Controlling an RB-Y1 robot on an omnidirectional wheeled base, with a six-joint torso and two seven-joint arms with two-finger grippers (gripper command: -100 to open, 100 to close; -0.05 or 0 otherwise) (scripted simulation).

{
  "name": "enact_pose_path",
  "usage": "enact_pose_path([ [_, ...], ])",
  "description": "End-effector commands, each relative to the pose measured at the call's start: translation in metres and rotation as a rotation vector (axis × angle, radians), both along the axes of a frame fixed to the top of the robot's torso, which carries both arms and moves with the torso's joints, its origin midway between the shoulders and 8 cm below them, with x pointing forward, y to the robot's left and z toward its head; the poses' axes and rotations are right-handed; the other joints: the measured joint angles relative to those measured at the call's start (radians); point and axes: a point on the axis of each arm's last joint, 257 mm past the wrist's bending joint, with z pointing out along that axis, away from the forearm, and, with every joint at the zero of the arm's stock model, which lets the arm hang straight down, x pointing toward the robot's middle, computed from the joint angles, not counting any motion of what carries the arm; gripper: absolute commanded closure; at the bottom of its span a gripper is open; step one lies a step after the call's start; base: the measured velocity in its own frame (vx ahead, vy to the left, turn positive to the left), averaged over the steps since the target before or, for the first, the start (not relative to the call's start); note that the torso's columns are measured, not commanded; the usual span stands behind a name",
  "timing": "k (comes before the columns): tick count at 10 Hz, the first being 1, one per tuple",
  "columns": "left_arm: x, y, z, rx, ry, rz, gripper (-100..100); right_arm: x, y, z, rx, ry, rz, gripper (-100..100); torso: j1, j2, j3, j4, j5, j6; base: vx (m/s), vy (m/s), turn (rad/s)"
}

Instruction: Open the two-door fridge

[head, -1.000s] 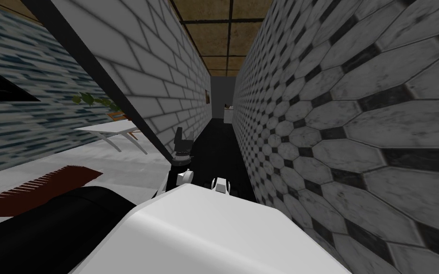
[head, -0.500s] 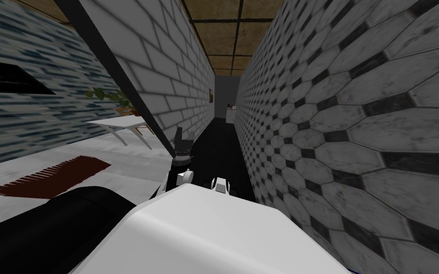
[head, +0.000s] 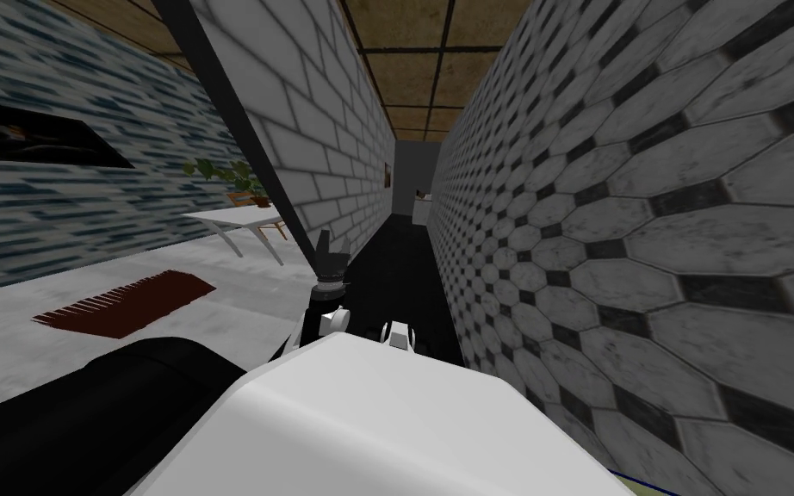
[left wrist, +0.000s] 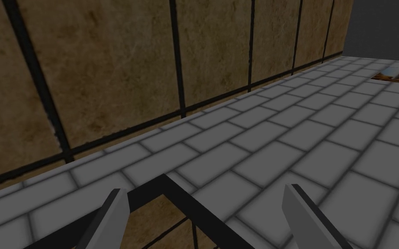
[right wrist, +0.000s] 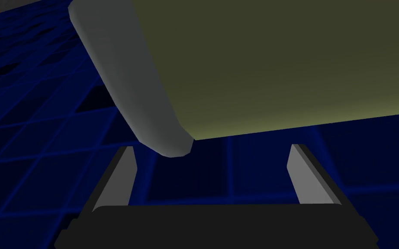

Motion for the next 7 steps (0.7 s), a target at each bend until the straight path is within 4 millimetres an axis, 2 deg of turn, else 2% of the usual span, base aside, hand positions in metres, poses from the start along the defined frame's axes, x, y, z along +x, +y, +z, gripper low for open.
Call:
enact_pose_path([
  [1,0.0,0.0,0.0,0.0,0.0,0.0,0,-0.006,-0.002,-0.037,0.056,0.046,-0.008,-100,-0.003,0.004,0.004,0.001,-0.005,0.003,0.033,-0.003,-0.033],
  [5,0.0,0.0,0.0,0.0,0.0,0.0,0,-0.005,-0.001,-0.041,0.062,0.052,-0.005,-100,-0.007,0.011,0.012,0.004,-0.014,-0.003,-0.001,-0.004,0.001],
  [6,0.0,0.0,0.0,0.0,0.0,0.0,0,-0.009,-0.007,-0.001,0.017,0.048,-0.031,-100,-0.006,0.009,0.011,0.003,-0.014,-0.003,-0.019,0.037,-0.119],
  [7,0.0,0.0,0.0,0.0,0.0,0.0,0,-0.006,-0.007,0.01,0.008,0.048,-0.029,-100,-0.004,0.014,0.009,0.005,-0.002,0.006,-0.013,0.053,-0.12],
])
